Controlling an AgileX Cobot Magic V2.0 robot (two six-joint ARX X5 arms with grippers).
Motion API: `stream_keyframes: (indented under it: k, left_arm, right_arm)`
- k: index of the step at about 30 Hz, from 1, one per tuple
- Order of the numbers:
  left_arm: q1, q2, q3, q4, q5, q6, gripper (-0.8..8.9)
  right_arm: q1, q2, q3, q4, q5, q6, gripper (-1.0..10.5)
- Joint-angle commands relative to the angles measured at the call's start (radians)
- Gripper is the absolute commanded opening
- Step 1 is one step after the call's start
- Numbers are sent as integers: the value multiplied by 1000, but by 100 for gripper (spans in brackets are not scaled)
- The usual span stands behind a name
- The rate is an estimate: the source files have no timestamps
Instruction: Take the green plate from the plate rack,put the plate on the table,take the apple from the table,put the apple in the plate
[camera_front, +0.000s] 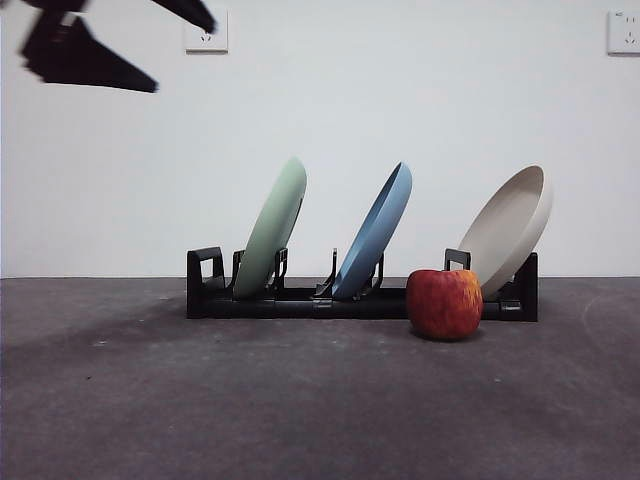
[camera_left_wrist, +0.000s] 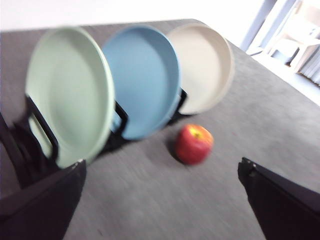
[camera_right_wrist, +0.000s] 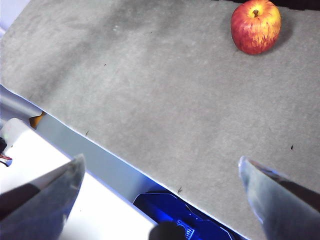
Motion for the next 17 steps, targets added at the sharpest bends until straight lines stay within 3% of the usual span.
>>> stream_keyframes:
  k: [1,6,17]
  left_arm:
    - [-31,124,101,10,-70,38,539]
    - [-69,304,262,40,-148,68,539]
    - [-89,616,458,79,-175,68,539]
  right_arm:
    - [3,0,3,6,2,7,661]
    - [3,0,3,6,2,7,661]
    - [3,0,3,6,2,7,660]
